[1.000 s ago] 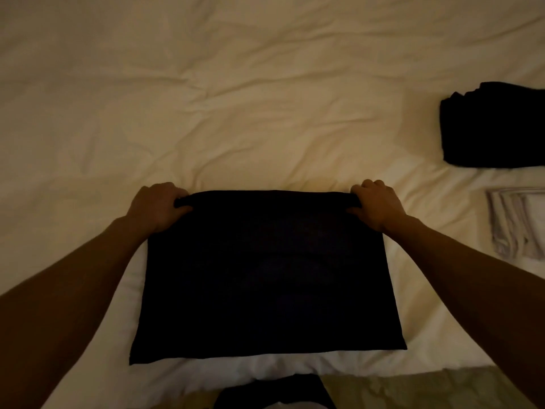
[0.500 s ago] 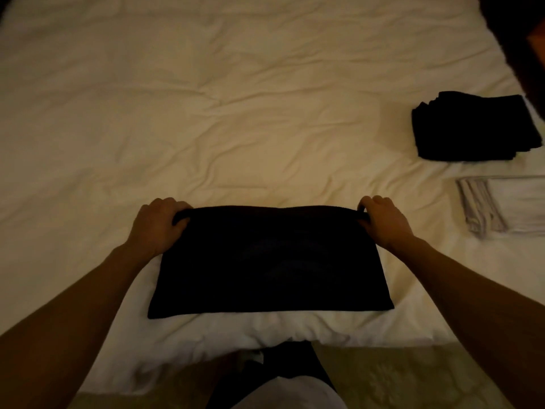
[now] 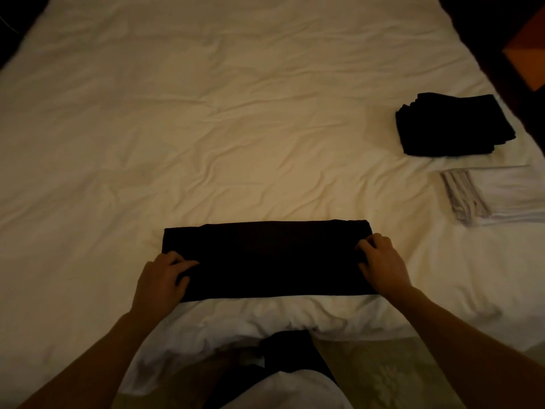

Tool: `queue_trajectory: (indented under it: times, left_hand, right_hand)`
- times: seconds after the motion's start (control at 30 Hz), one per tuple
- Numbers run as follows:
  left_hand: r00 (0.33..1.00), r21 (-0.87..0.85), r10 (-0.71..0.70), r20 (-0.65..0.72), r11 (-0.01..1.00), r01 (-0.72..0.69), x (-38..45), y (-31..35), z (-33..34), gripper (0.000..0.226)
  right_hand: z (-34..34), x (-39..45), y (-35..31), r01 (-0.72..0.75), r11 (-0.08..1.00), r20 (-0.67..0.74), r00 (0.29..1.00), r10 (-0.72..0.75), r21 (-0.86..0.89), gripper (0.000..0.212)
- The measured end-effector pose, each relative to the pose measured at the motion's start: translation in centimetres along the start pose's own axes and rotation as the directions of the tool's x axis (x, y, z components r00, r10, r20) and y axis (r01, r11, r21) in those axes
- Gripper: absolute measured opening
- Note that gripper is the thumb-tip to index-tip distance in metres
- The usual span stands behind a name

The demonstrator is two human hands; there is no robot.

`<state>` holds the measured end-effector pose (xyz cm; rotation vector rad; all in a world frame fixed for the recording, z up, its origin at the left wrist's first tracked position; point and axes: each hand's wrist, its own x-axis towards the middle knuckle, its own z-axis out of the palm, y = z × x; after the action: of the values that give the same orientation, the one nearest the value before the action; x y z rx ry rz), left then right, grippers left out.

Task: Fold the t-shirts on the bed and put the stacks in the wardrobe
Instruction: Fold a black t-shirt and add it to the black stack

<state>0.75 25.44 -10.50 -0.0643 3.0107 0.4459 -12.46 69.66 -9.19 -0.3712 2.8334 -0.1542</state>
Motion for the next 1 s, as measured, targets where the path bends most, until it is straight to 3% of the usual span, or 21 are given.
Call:
queue_trajectory:
  times: [0.3, 0.47, 0.57, 0.67, 0.73, 0.83, 0.93, 1.0]
  left_hand:
    - [0.996, 0.072, -0.082, 0.04, 0.994, 0.079, -2.3, -0.1, 2.3, 0.039]
    - [0.99, 0.166, -0.13, 0.064, 0.979, 0.118, -3.1, -1.1, 3.3, 0.04]
    - [0.96, 0.105, -0.256, 0.11, 0.964, 0.245, -3.2, -1.3, 3.7, 0.038]
    - [0.919, -0.079, -0.359, 0.165, 0.924, 0.375, -2.7, -1.6, 3.8, 0.053]
    - [0.881, -0.251, -0.447, 0.156, 0.844, 0.473, -1.8, -1.5, 3.3, 0.058]
    - [0.773, -0.516, -0.623, 0.117, 0.627, 0.583, 0.2, -0.7, 2.4, 0.05]
    - [0.604, -0.604, -0.776, 0.182, 0.396, 0.692, 2.6, -0.5, 1.9, 0.053]
    - [0.538, -0.657, -0.807, 0.245, 0.27, 0.704, 4.2, -1.1, 1.7, 0.054]
  right_hand:
    - [2.5, -2.5, -0.1, -0.038, 0.999, -0.024, 0.999, 0.039, 0.02, 0.035]
    - [4.0, -3.4, 0.7, -0.069, 0.998, 0.048, 0.997, 0.068, 0.012, 0.039]
    - [4.5, -3.6, 1.5, -0.067, 0.997, 0.135, 0.989, 0.061, 0.046, 0.05]
    - [4.0, -3.8, 1.7, -0.065, 0.987, 0.188, 0.981, 0.038, 0.144, 0.072]
    - [3.5, -3.5, 1.9, -0.18, 0.939, 0.16, 0.977, 0.138, 0.294, 0.085]
    - [3.5, -1.2, 2.6, -0.344, 0.778, 0.158, 0.938, 0.308, 0.525, 0.099]
    - [2.9, 1.7, 1.9, -0.436, 0.678, 0.161, 0.888, 0.431, 0.592, 0.079]
    - [2.7, 3.3, 1.2, -0.495, 0.613, 0.211, 0.853, 0.477, 0.616, 0.061]
